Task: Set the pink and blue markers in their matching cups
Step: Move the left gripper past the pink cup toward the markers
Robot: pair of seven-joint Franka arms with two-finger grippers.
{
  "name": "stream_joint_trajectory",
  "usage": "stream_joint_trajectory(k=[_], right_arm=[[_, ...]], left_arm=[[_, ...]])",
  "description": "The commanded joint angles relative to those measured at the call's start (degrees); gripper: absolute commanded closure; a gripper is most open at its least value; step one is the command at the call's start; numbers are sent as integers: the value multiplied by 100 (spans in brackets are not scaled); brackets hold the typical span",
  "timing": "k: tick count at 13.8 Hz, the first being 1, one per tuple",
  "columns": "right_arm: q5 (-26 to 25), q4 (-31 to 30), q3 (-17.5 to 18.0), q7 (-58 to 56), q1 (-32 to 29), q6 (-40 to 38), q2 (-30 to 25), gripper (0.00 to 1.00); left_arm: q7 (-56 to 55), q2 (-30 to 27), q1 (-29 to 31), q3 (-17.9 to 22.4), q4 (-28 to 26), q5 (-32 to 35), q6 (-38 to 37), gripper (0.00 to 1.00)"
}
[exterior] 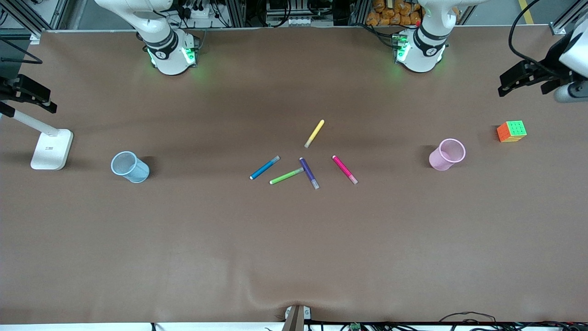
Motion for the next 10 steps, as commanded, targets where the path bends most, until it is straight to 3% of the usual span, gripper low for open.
stream_joint_trajectory(k=[1, 10], right_arm=[[-28, -17, 81, -13, -113, -46, -64, 0], [-54, 0, 90, -48, -113, 16, -11, 0]], left_arm=[[-13, 327, 27, -10, 83, -229, -403, 0], [-364, 1611, -183, -1, 83, -380, -432, 0]])
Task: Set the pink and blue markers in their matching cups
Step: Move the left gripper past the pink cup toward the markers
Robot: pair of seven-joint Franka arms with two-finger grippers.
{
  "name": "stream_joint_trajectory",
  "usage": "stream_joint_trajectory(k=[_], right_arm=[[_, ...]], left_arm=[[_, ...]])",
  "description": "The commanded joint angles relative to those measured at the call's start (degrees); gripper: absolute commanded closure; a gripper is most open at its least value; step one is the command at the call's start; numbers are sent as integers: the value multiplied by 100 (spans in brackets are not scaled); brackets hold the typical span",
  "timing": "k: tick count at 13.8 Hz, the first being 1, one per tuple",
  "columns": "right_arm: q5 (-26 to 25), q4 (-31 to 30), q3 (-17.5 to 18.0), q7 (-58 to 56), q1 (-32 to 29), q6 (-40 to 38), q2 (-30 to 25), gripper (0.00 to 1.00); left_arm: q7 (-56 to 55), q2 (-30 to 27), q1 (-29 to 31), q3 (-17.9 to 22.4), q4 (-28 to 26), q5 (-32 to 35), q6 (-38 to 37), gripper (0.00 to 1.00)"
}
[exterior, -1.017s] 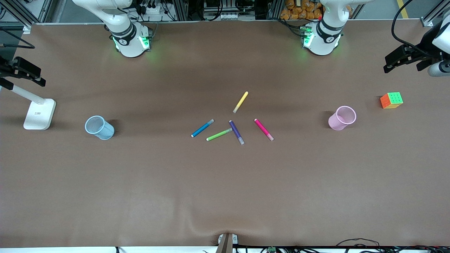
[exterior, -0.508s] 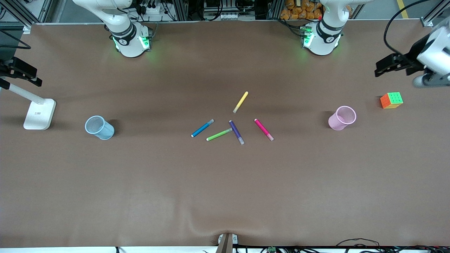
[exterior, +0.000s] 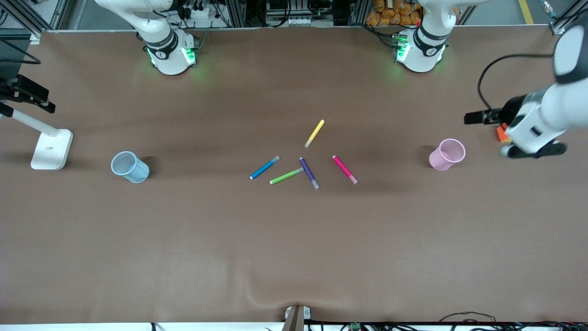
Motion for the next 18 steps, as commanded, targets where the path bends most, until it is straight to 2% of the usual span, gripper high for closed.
stream_joint_trajectory(k=[1, 6, 8, 11, 15, 18], right_arm=[[-54, 3, 80, -29, -117, 12, -16, 0], [-45, 29, 80, -55, -126, 12, 54, 0], [-54, 46, 80, -56, -135, 21, 63, 0], [-63, 116, 80, -64, -135, 21, 361, 0], [-80, 170, 71, -56, -144, 21, 450, 0], [-168, 170, 71, -56, -153, 30, 721, 0]], left_arm=[[-272, 217, -194, -6, 116, -70, -113, 0], [-1099, 577, -493, -23, 72, -78, -122, 0], [-1100, 700, -476, -23, 2, -104, -113, 0], [-1135, 964, -406, -23, -7, -526, -113, 0], [-1240, 1289, -379, -15, 1, -727, -69, 0], [-1258, 1430, -388, -15, 10, -817, -17, 0]])
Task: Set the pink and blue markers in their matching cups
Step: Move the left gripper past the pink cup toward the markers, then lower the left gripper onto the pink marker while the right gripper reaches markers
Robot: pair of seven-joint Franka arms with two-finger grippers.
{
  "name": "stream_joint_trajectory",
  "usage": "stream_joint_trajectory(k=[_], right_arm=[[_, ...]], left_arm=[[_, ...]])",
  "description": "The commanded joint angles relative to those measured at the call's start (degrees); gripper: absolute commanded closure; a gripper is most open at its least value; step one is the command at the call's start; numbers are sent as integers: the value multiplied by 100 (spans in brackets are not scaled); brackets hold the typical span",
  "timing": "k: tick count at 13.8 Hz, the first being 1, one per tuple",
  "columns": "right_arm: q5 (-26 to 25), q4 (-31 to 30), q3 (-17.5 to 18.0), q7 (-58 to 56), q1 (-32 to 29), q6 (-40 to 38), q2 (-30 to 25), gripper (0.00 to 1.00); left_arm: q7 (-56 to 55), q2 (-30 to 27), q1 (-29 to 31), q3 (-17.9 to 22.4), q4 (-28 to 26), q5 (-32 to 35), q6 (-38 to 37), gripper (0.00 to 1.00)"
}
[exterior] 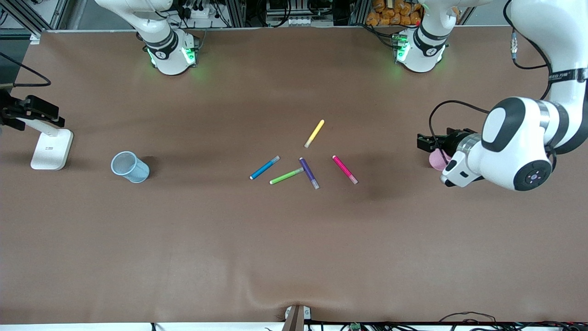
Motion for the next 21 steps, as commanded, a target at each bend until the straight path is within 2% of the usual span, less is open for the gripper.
stream_joint_trajectory(k=[1, 7, 11, 15, 19, 21], right_arm=[[-196, 157, 76, -55, -124, -46, 325, 0], [-284, 157, 76, -64, -124, -38, 537, 0], [-733, 157, 85, -55, -98, -20, 643, 0], [-645, 148, 85, 50, -72, -11, 634, 0], [-601, 77, 111, 849, -2, -73, 643, 0], [-339, 25, 102, 1103, -1, -73, 643, 0]], left_arm=[[-104, 134, 32, -4, 53, -232, 67, 0], [-174, 547, 111, 13, -35, -671, 541, 0], [-920, 767, 23, 22, 27, -857, 849, 0], [-1649, 969, -126, -4, 53, -1128, 1175, 0], [-2115, 1153, -354, -4, 53, -1314, 1508, 0], [-2301, 1268, -398, -4, 53, -1428, 1754, 0]])
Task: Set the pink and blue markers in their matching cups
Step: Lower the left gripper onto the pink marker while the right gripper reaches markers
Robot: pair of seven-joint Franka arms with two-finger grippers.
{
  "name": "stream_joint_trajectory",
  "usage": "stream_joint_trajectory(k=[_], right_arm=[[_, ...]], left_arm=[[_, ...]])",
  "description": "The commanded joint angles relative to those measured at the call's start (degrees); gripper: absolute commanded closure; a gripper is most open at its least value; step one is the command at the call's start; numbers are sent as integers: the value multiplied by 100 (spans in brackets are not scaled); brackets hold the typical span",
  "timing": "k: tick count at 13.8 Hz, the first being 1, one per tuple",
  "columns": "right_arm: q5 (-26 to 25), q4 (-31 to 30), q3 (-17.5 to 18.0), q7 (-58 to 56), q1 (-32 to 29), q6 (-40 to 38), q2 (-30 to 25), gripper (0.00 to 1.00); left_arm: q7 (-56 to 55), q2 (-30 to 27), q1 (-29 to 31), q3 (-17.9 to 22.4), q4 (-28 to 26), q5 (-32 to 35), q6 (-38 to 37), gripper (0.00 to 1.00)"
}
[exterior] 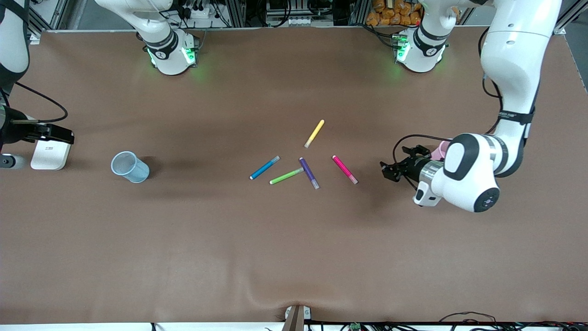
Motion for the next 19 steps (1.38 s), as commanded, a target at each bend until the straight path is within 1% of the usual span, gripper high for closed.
stream_joint_trajectory(k=[1, 4, 8, 11, 12, 14, 17, 19], right_arm=[[255, 13, 30, 549, -6, -76, 35, 0], [265, -5, 47, 1138, 240, -146, 35, 0], [265, -22, 47, 2219, 627, -261, 35, 0], [273, -110, 47, 3071, 873, -287, 43, 0], [404, -145, 47, 3361, 908, -287, 52, 0], [913, -224, 47, 3697, 874, -287, 44, 0], [994, -277, 47, 4022, 943, -261, 52, 0], [994, -303, 47, 4356, 1110, -252, 87, 0]], left_arm=[[-269, 157, -122, 26, 78, -172, 248, 0], [-655, 218, -298, 26, 86, -277, 363, 0], [-761, 262, -351, 26, 104, -391, 503, 0], [-981, 368, -448, 35, 227, -392, 548, 0], [-1033, 403, -448, 26, 253, -392, 548, 0], [-1060, 429, -457, 35, 253, -392, 565, 0], [-1060, 464, -589, 53, 253, -383, 627, 0], [-1060, 482, -632, 53, 253, -374, 670, 0]])
